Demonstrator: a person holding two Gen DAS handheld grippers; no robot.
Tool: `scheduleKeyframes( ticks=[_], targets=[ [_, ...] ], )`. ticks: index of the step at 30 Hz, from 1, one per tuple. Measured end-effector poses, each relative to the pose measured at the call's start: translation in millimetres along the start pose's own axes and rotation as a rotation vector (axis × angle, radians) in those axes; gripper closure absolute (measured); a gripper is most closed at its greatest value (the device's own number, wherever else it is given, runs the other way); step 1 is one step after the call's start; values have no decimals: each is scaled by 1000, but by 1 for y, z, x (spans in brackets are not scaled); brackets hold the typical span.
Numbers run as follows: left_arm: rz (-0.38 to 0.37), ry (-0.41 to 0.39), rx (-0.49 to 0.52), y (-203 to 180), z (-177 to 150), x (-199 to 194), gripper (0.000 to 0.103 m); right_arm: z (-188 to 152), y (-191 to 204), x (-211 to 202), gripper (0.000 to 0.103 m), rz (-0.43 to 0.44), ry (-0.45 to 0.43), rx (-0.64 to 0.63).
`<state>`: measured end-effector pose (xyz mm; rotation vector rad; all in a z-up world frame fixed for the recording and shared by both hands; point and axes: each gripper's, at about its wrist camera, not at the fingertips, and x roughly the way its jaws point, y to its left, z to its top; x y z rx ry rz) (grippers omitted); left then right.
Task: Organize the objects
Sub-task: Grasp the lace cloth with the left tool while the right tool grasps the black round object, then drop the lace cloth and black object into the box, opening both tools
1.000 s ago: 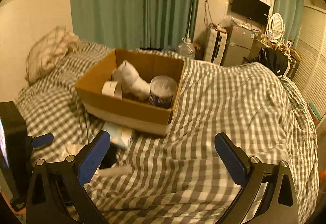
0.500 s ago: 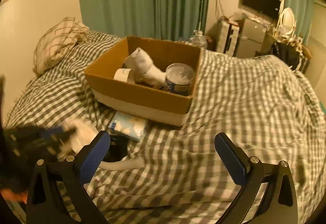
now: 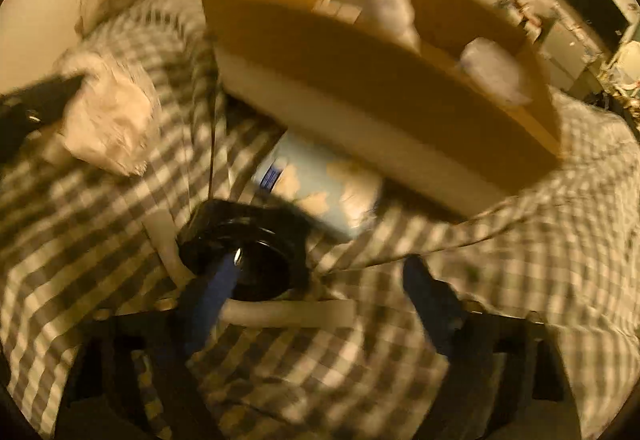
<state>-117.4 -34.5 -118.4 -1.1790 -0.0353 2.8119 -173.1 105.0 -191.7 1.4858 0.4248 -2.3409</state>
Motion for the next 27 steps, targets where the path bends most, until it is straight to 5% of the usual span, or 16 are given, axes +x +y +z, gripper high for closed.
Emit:
scheduleKeyframes(
  ticks=[7, 16, 27],
  targets=[
    [-9, 18, 14, -3, -7, 4, 90, 0, 4, 8, 91, 40, 21, -10],
    [-16, 0, 12, -9, -12, -12, 90, -20, -7, -43, 92, 21, -86, 48],
    [-69, -102, 61, -43, 24, -76, 90, -31, -40, -172, 92, -75, -348, 122]
  ],
)
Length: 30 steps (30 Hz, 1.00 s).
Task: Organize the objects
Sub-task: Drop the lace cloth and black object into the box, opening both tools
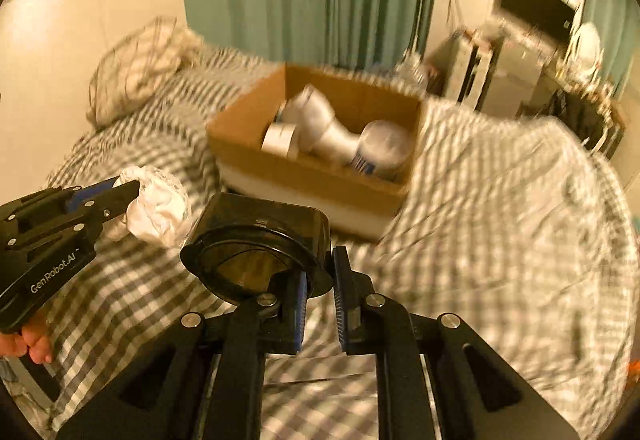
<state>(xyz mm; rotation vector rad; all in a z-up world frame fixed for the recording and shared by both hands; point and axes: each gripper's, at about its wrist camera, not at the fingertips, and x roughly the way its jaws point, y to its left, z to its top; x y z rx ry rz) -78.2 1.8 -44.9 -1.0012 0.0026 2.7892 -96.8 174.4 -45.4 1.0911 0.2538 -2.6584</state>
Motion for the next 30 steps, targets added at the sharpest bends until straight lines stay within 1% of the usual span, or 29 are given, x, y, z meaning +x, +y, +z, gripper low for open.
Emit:
scheduleKeyframes(
  ticks=[4, 7, 11, 14, 17, 21, 25, 30],
  targets=[
    [-25, -47, 48, -13, 37, -11, 90, 31, -12, -29, 92, -38, -98, -30],
    [-38, -69, 75, -23, 65, -9, 90, 56, -19, -36, 92, -57, -147, -40],
    [-13, -120, 138, -36, 97, 5, 90, 93, -36, -45, 92, -88, -203, -50],
    [2, -130, 152, -39, 119, 27, 90, 116, -45, -40, 92, -95, -211, -53],
    [-22, -111, 115, -33, 138, 54, 90, 137, -51, -23, 92, -100, -201, -57],
    [-24, -83, 91, -24, 149, 85, 90, 159, -53, 7, 92, -98, -180, -58],
    [-32, -41, 73, -13, 145, 120, 90, 172, -54, 51, 92, -71, -133, -48],
    [-35, 17, 81, -3, 129, 161, 90, 168, -52, 109, 92, -55, -54, -54]
  ],
)
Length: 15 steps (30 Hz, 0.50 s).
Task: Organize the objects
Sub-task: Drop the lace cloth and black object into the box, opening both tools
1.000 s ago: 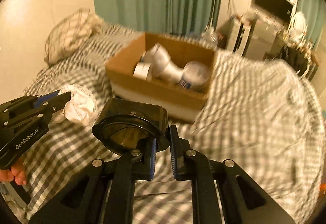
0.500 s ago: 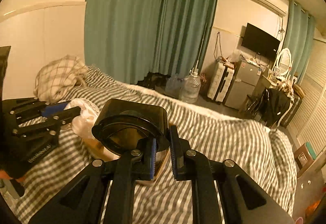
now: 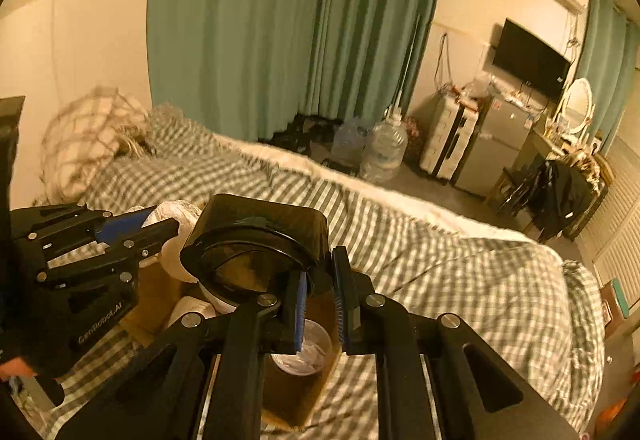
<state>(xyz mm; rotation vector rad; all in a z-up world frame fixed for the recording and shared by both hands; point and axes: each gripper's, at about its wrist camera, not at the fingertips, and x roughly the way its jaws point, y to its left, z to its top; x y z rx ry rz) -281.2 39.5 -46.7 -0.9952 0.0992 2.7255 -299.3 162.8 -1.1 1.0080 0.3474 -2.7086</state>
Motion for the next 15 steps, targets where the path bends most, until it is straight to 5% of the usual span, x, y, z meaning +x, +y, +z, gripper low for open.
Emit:
scheduleKeyframes(
  ticks=[7, 8, 11, 15],
  targets=[
    [-40, 42, -5, 1, -13, 25, 87, -21, -4, 54, 91, 40, 85, 41],
    [-45, 45, -5, 1, -13, 25, 80, -23, -7, 56, 88, 50, 92, 54],
    [-41, 36, -14, 0, -12, 16, 32, -23, -14, 47, 45, 36, 75, 76],
    [-19, 11, -33, 4, -8, -10, 26, -17, -22, 20, 40, -7, 39, 92]
  ],
)
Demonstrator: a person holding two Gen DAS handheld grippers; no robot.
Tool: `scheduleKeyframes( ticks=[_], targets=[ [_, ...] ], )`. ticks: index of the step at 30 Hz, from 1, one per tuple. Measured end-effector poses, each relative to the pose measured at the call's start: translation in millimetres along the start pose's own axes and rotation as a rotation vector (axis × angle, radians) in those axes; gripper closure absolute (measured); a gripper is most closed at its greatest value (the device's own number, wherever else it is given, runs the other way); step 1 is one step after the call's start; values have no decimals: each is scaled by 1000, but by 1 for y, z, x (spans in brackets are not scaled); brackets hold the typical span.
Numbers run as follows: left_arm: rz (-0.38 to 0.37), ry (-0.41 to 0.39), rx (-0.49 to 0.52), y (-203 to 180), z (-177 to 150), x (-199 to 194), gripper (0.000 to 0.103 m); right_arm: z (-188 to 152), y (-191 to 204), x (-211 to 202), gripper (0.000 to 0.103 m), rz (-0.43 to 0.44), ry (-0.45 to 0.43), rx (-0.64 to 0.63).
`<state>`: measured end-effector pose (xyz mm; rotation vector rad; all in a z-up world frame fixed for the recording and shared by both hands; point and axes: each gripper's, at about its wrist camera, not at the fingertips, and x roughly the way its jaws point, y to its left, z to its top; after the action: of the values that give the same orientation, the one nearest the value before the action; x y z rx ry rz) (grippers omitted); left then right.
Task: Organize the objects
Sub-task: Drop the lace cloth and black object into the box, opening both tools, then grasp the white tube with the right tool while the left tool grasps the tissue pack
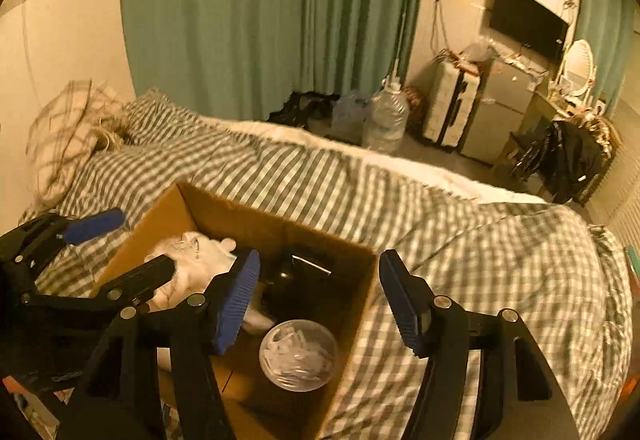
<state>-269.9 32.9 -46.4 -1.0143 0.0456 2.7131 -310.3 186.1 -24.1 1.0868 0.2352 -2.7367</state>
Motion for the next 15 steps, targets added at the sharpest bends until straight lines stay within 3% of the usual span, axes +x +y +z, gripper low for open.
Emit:
scheduleKeyframes(
  ticks=[3, 6, 15],
  targets=[
    [26, -21, 10, 1, 3, -29, 21, 2, -4, -32, 39, -20, -39, 2],
    [48, -52, 30, -5, 4, -60, 4, 0, -3, -74, 33, -23, -89, -13],
    [103, -103, 47, -16, -30, -148, 0, -26, 22, -185, 21, -1, -208, -69]
  ],
)
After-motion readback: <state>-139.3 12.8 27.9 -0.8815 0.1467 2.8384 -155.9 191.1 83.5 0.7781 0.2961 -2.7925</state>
